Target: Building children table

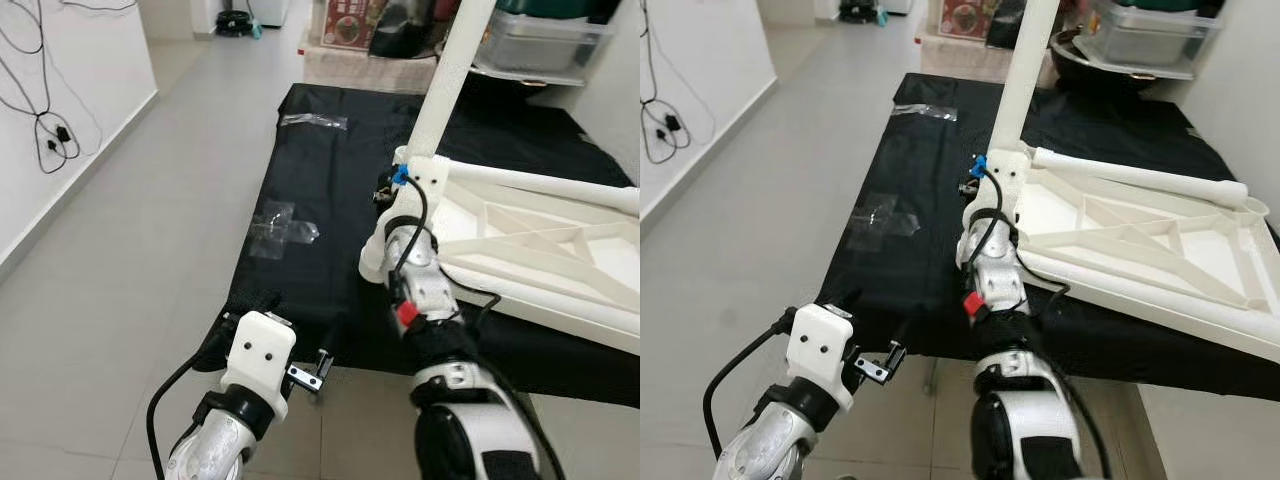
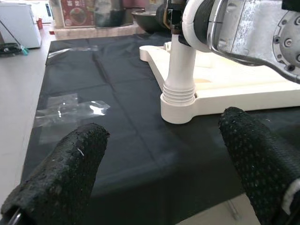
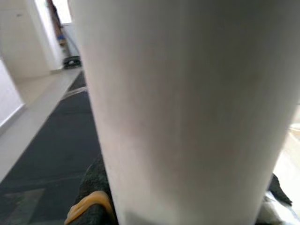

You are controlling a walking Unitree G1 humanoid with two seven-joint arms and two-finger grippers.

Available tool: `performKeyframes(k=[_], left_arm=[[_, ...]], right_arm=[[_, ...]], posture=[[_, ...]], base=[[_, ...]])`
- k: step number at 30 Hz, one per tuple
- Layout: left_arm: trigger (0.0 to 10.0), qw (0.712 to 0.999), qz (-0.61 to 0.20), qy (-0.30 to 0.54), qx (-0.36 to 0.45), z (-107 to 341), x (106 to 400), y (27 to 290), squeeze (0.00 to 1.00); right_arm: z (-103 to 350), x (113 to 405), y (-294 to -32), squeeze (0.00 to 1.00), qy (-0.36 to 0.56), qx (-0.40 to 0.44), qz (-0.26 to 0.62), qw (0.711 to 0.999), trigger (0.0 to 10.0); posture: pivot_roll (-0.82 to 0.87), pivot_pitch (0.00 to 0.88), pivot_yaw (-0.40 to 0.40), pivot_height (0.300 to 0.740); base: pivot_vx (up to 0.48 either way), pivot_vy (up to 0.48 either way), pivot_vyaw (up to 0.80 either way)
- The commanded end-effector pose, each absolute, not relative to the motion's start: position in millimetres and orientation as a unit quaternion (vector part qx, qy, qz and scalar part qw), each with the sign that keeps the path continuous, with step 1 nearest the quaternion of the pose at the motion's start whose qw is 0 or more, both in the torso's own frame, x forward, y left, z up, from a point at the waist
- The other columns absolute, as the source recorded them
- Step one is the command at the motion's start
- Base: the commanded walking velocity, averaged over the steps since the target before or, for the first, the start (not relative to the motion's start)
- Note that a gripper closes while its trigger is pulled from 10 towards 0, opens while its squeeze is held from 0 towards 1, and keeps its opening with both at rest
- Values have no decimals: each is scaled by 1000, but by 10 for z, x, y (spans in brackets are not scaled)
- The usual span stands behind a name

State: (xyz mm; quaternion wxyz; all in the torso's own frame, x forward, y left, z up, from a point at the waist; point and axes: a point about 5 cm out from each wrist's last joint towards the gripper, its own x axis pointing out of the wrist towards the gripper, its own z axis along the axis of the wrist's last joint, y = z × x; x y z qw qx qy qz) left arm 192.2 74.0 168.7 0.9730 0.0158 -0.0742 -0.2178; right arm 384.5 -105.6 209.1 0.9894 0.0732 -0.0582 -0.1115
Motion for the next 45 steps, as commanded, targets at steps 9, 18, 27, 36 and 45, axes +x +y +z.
performKeyframes(k=[9, 18, 27, 36, 45], left_arm=[[10000, 978, -199, -70, 9, 1665, 1909, 762, 0], [10000, 981, -179, -78, 8, 1699, 1945, 794, 0], [10000, 981, -182, -66, 9, 1638, 1915, 797, 0], [10000, 982, -179, -64, 7, 1631, 1909, 798, 0], [10000, 982, -180, -62, 7, 1618, 1893, 800, 0]], right_arm=[[2139, 3776, -1185, 1000, -118, 42, -73, 989, 10000], [2034, 3833, -1060, 0, -17, 49, 351, 935, 10000], [1898, 3720, -1033, 0, 52, 0, 521, 852, 10000], [2183, 3837, -897, 0, -30, 33, 486, 873, 0], [2080, 4043, -1181, 0, -25, -12, 166, 986, 0]], posture=[[92, 115, -81, 740], [84, 112, -88, 740], [87, 111, -88, 740], [95, 105, -92, 740], [93, 101, -88, 740]], base=[[0, 0, 0], [0, 0, 0], [0, 0, 0], [0, 0, 0], [0, 0, 0]])
